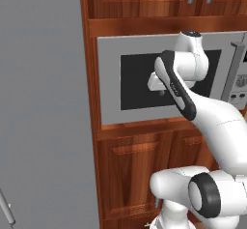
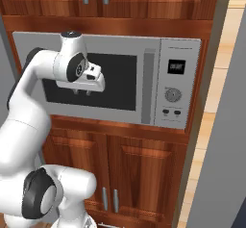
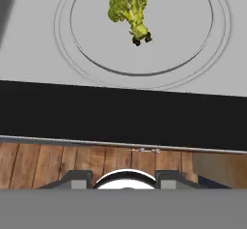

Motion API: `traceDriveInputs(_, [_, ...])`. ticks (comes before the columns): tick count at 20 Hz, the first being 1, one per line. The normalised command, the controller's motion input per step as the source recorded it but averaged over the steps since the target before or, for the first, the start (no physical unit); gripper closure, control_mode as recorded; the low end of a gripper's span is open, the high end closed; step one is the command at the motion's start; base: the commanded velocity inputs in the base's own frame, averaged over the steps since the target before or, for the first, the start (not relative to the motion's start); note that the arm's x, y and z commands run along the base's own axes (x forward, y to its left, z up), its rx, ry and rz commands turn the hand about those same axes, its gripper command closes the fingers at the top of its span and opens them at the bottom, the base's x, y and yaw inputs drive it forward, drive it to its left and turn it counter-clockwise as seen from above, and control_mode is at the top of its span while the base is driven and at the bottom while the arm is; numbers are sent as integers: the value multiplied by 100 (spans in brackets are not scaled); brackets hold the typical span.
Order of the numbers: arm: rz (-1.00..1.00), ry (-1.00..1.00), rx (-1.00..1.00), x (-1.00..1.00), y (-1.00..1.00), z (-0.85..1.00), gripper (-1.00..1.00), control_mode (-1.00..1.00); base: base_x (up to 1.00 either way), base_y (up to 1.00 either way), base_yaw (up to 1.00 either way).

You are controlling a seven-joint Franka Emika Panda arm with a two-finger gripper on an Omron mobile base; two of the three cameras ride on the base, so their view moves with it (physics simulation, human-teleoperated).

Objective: Open the microwave door.

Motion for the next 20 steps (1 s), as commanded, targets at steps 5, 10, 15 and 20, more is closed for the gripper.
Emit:
traceDriveInputs(5, [0,-17,0,-46,-21,0,-100,-100,0,0,0])
traceDriveInputs(10, [0,-46,3,-77,-63,6,-100,-100,0,0,0])
traceDriveInputs(15, [0,-39,3,-51,-57,36,-100,-100,0,0,0])
traceDriveInputs(20, [0,-31,0,-20,-58,49,-100,-100,0,0,0])
